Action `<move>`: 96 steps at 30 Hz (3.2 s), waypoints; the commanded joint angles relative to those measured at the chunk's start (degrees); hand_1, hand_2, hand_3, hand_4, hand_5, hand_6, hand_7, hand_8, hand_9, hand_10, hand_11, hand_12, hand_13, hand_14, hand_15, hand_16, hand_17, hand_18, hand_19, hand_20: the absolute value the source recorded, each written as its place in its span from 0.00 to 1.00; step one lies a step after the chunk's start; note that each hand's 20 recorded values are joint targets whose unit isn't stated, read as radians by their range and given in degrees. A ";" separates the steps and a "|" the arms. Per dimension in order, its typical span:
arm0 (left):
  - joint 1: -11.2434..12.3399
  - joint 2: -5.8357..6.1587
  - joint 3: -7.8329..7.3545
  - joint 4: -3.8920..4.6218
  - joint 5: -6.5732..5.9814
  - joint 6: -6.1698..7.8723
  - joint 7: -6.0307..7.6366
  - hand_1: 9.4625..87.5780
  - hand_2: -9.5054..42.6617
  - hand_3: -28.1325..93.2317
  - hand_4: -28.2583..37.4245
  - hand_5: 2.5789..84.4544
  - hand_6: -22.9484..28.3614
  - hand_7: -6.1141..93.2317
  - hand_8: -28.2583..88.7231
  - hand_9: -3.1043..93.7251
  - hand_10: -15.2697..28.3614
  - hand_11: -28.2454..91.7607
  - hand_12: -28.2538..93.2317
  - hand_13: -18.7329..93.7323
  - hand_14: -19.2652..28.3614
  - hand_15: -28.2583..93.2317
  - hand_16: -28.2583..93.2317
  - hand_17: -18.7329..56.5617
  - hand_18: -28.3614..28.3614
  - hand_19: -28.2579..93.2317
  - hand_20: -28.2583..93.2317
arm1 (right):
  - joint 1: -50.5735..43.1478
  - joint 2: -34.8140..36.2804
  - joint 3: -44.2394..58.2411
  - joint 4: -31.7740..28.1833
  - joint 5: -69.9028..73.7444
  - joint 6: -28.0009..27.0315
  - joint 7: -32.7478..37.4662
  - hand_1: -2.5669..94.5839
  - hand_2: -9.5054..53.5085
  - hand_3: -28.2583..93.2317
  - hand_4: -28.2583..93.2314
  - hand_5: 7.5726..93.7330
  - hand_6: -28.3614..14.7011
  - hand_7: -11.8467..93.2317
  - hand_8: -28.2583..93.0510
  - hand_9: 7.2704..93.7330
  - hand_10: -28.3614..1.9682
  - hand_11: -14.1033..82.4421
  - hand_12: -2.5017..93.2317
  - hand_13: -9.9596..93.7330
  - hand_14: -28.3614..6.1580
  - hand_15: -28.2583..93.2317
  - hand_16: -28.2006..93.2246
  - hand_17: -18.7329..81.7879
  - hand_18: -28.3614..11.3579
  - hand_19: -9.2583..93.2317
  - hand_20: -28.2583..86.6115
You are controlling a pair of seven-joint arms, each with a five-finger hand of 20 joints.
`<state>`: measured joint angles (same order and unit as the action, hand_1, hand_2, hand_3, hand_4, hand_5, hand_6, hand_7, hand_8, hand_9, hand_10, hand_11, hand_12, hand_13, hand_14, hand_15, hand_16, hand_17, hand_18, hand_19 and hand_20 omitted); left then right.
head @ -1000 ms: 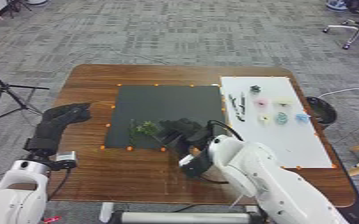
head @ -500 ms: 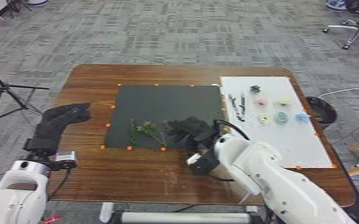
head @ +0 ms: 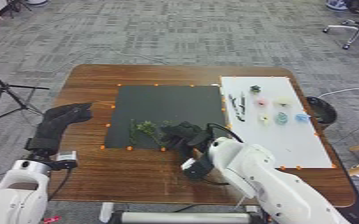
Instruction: Arrange flowers
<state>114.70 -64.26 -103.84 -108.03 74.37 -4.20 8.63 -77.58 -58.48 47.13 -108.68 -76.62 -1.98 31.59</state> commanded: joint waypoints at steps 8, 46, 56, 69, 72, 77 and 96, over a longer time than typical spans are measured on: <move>1.55 0.89 0.35 -0.61 -1.27 5.99 3.57 0.26 0.23 0.77 0.05 0.61 0.50 0.22 0.19 0.57 0.69 0.43 0.36 0.54 0.81 0.48 0.24 0.37 0.73 0.34 0.40 | 3.87 5.50 5.81 -4.95 -16.67 20.95 -6.61 0.38 0.12 0.71 0.16 0.69 0.57 0.28 0.19 0.78 0.43 0.32 0.22 0.90 0.59 0.61 0.49 0.73 0.35 0.96 0.55; 2.27 0.53 0.35 -1.57 -0.86 6.76 4.32 0.29 0.14 0.77 0.10 0.62 0.48 0.23 0.18 0.58 0.68 0.45 0.36 0.55 0.80 0.51 0.24 0.37 0.75 0.38 0.42 | 11.21 5.13 3.92 17.94 -56.26 -7.88 -1.04 0.37 0.00 0.73 0.15 0.50 0.60 0.30 0.21 0.50 0.30 0.26 0.28 0.90 0.64 0.70 0.49 0.76 0.35 1.00 0.60; 1.92 -0.03 0.62 -1.39 -0.80 6.32 4.41 0.29 0.15 0.77 0.10 0.62 0.48 0.23 0.18 0.58 0.68 0.45 0.36 0.55 0.81 0.51 0.24 0.37 0.76 0.38 0.42 | 9.48 2.96 5.34 19.11 -50.61 -8.21 1.08 0.39 0.00 0.73 0.15 0.53 0.58 0.31 0.21 0.54 0.33 0.28 0.29 0.91 0.65 0.71 0.48 0.77 0.35 1.00 0.61; 2.08 -0.21 0.62 -1.62 -0.61 6.61 4.20 0.29 0.16 0.77 0.09 0.62 0.48 0.23 0.18 0.58 0.68 0.45 0.36 0.55 0.81 0.51 0.24 0.37 0.76 0.38 0.42 | 8.11 2.98 5.55 18.43 -48.55 -8.67 0.97 0.57 0.00 0.66 0.15 0.69 0.57 0.31 0.42 0.80 0.45 0.39 0.28 0.94 0.68 0.71 0.50 0.79 0.37 1.00 0.66; 2.13 -0.29 0.63 -1.65 -0.69 6.79 4.21 0.29 0.16 0.77 0.09 0.62 0.48 0.23 0.18 0.58 0.68 0.45 0.36 0.55 0.81 0.51 0.24 0.37 0.76 0.38 0.42 | 7.75 3.18 5.26 18.44 -48.68 -7.39 0.37 0.61 0.00 0.65 0.16 0.73 0.59 0.30 0.43 0.85 0.54 0.34 0.37 0.95 0.70 0.71 0.50 0.80 0.39 1.00 0.66; 2.25 -0.48 0.63 -1.69 -0.58 6.84 4.25 0.29 0.16 0.77 0.09 0.62 0.49 0.23 0.18 0.58 0.68 0.45 0.36 0.55 0.81 0.51 0.24 0.37 0.76 0.38 0.42 | 7.32 3.46 4.65 18.56 -48.35 -4.00 -0.66 0.65 0.00 0.65 0.16 0.78 0.61 0.32 0.43 0.92 0.57 0.30 0.43 0.97 0.73 0.69 0.50 0.82 0.41 1.00 0.65; 2.30 0.00 0.36 -1.88 -0.69 7.23 4.25 0.29 0.17 0.77 0.09 0.62 0.49 0.23 0.18 0.58 0.68 0.45 0.36 0.55 0.81 0.51 0.24 0.37 0.76 0.39 0.42 | 10.48 9.58 3.96 2.43 -37.83 8.40 -5.17 0.66 0.00 0.67 0.18 0.83 0.59 0.35 0.41 0.97 0.57 0.31 0.46 1.00 0.77 0.66 0.54 0.85 0.45 1.00 0.63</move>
<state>116.55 -64.24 -103.32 -109.32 73.55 2.78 13.15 -68.41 -50.39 50.27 -99.90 -116.88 5.56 28.98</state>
